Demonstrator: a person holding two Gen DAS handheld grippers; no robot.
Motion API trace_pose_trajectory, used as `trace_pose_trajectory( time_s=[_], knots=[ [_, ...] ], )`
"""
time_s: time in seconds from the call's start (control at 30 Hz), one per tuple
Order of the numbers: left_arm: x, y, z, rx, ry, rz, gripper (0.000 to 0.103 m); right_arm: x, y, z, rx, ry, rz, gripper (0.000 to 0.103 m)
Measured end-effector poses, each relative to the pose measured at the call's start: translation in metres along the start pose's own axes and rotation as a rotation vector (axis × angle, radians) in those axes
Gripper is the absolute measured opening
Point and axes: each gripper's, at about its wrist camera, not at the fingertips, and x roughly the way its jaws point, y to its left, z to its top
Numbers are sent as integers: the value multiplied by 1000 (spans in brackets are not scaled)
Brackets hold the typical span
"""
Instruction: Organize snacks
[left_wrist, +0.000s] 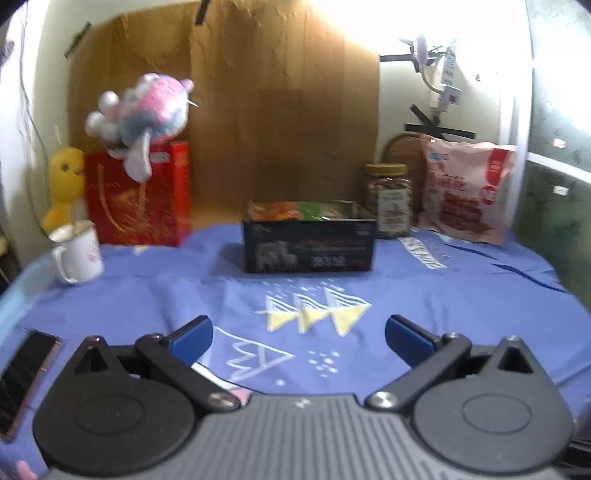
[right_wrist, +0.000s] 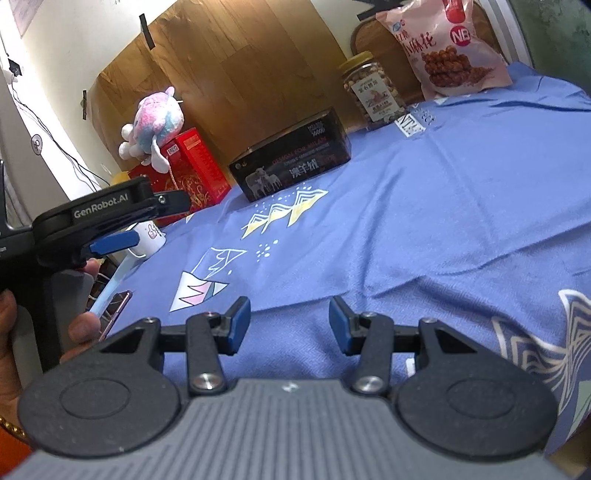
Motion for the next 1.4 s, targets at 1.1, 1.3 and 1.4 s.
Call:
trace_pose_trajectory(
  time_s=[1.1, 1.3, 1.4],
  knots=[
    [-75, 0, 110, 127, -74, -86, 103, -84, 27, 138, -127, -72, 130, 61],
    [-44, -1, 83, 49, 62, -94, 103, -64, 18, 139, -158, 3, 42, 61],
    [-26, 1, 69, 23, 115, -76, 103, -40, 9, 127, -159, 60, 12, 61]
  ],
)
